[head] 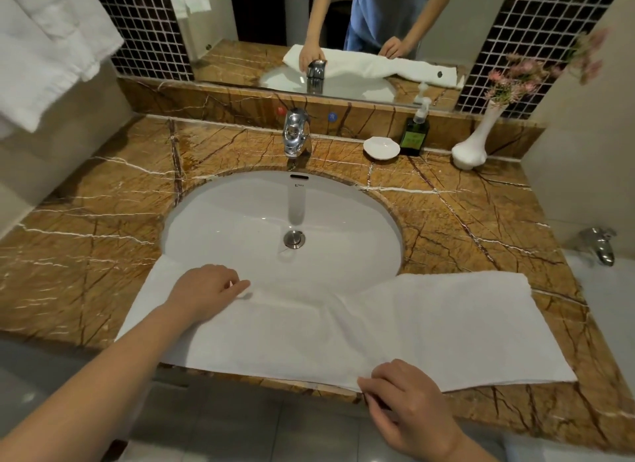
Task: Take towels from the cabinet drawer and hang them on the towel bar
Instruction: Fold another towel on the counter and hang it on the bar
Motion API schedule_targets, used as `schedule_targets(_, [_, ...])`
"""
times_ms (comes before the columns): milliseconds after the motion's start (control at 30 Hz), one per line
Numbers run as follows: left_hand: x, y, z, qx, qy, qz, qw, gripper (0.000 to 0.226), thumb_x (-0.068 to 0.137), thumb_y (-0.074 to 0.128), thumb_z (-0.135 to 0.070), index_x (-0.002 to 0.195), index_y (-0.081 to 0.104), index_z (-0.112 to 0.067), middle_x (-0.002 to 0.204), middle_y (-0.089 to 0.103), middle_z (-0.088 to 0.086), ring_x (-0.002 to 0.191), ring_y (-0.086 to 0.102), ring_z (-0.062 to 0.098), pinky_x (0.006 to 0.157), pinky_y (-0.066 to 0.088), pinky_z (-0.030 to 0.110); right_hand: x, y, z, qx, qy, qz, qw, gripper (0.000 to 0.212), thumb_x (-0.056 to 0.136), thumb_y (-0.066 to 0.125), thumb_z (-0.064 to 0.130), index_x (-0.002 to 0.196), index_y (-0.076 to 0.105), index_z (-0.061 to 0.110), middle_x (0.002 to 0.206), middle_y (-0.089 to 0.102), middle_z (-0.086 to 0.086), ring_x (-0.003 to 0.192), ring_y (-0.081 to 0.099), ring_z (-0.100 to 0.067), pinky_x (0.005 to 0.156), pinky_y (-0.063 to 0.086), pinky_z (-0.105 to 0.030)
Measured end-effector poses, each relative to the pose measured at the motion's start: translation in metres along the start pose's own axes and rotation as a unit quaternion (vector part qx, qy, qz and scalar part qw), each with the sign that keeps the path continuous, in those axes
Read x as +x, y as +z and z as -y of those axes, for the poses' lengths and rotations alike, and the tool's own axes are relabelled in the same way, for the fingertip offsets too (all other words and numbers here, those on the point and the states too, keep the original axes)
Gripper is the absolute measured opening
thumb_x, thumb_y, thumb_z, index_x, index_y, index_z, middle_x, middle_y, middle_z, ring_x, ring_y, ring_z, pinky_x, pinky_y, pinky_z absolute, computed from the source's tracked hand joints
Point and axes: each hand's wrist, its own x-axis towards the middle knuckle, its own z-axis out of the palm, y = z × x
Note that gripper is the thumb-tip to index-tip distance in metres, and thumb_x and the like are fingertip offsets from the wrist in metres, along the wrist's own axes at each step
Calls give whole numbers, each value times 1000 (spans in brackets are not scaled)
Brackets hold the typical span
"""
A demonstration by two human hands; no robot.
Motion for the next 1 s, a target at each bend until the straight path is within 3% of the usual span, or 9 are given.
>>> schedule_targets(100, [-19,7,1,-5,18,-92,996,51,92,28,-56,109,67,-27,106,69,-7,101,61,16,87,45,34,18,-8,-2,11,40,-28,999,11,78,69,12,88,74,14,79,66,2,68,62,-16,54,50,-28])
schedule_targets(167, [-30,11,2,-20,1,-129,991,52,91,31,-53,124,61,-26,128,61,-2,122,52,19,106,34,39,36,-11,-8,-5,94,-34,995,28,88,56,22,109,71,12,106,70,-3,96,65,-23,79,54,-34])
schedule_targets(267, [-45,12,5,-11,-34,-129,991,54,92,29,-53,135,51,-29,144,47,-1,138,35,19,115,20,43,46,-12,-26,-98,214,112,965,55,99,25,49,152,22,33,160,14,5,149,7,-19,119,9,-52])
schedule_targets(333, [-55,12,8,5,-52,-126,991,58,92,22,-56,138,47,-30,147,43,-2,141,30,18,116,19,43,33,-6,-36,-143,253,171,942,59,93,4,63,148,-12,46,158,-16,15,145,-22,-14,116,-11,-54])
schedule_targets(400, [-64,15,9,21,-60,-114,991,62,93,16,-59,141,43,-31,149,39,-2,142,27,18,116,16,42,22,-4,-37,-164,276,185,929,61,89,-2,68,143,-20,50,156,-20,17,144,-25,-15,114,-12,-57])
schedule_targets(633, [-66,4,-12,60,-63,-108,990,62,94,13,-51,142,41,-25,150,38,3,143,26,22,116,15,45,17,-6,-29,-148,299,198,922,60,86,-4,70,141,-24,53,154,-26,18,142,-30,-13,111,-17,-57])
schedule_targets(800, [-65,14,-131,-41,-39,-142,988,56,88,31,-43,134,53,-19,144,47,9,134,42,29,108,30,52,14,-26,-54,-154,340,145,916,63,90,-1,66,150,-1,47,157,-12,15,145,-21,-9,114,-15,-51])
schedule_targets(933, [-59,54,-211,-54,11,-57,997,63,92,11,-59,150,14,-35,158,2,-3,147,4,21,117,-6,45,0,-38,-80,-172,395,156,889,59,88,0,68,142,-18,53,156,-19,17,146,-19,-11,115,-6,-58])
schedule_targets(1000, [-53,64,-221,-27,8,-49,998,65,92,6,-62,151,4,-36,158,-2,-4,147,-1,20,115,-13,44,-4,-43,-87,-172,401,155,886,58,87,1,69,139,-21,55,154,-20,19,147,-16,-12,115,-4,-59])
